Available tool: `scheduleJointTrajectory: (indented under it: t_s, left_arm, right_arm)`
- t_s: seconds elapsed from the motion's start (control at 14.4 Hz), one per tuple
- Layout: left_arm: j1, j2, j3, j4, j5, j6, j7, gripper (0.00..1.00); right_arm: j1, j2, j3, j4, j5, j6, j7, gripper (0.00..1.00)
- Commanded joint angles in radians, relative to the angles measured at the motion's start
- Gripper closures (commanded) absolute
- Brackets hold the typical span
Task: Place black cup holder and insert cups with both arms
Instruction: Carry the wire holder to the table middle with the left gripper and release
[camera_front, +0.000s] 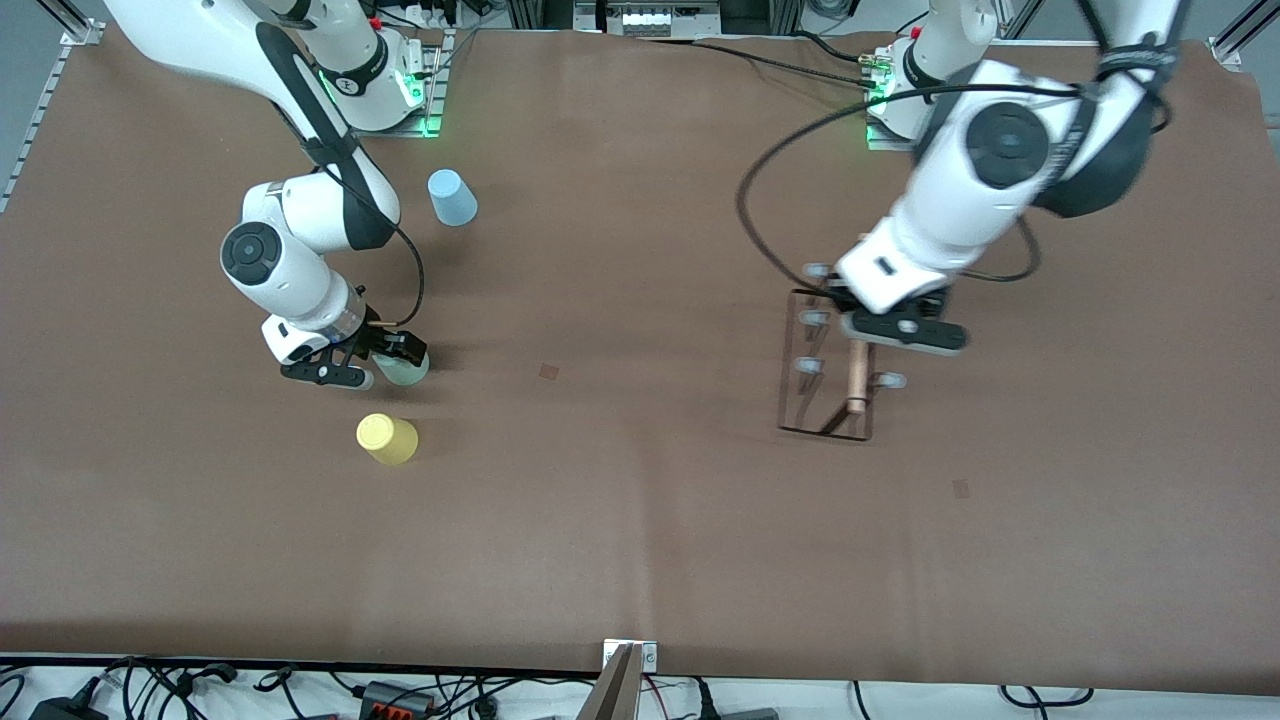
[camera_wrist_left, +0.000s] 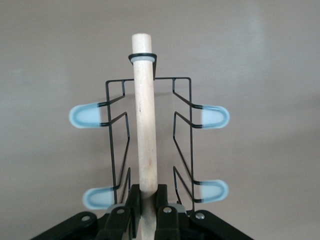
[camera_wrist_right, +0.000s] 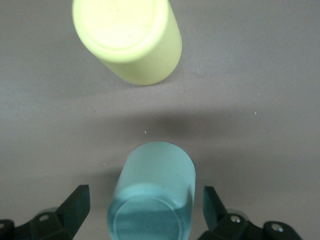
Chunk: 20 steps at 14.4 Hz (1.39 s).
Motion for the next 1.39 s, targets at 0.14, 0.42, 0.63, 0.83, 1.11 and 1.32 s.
scheduleJointTrajectory:
  t_s: [0.14,0.42,0.63,0.83,1.11,1.32]
  left_arm:
    - [-0.162,0.143,-0.012,0.116,0.035,0.068,-0.293,0.99]
    - [-0.271,0.236,-0.007,0.146,0.043,0.156,-0.488,0.99]
    - [-0.3,0.275,-0.012,0.182,0.116,0.156,-0.543,0.99]
    - [-0.355,0.305,-0.01,0.182,0.159,0.156,-0.596,0.99]
    - [-0.362,0.315,-0.01,0.18,0.248,0.156,-0.59,0.11]
    - [-0.349,0.295,-0.014,0.182,0.331,0.139,-0.577,0.0]
  right_arm:
    - [0.002,0.001,0.002,-0.031,0.005,0.04,0.011,0.0]
    - [-0.001,-0.001,0.002,-0.034,0.005,0.042,0.012,0.0]
    - [-0.007,-0.001,0.002,-0.032,0.005,0.042,0.011,0.0]
    - [-0.007,-0.002,0.002,-0.031,0.005,0.042,0.011,0.0]
    - [-0.007,-0.004,0.002,-0.031,0.005,0.042,0.012,0.22]
    - [-0.006,-0.01,0.002,-0.029,0.005,0.036,0.029,0.71]
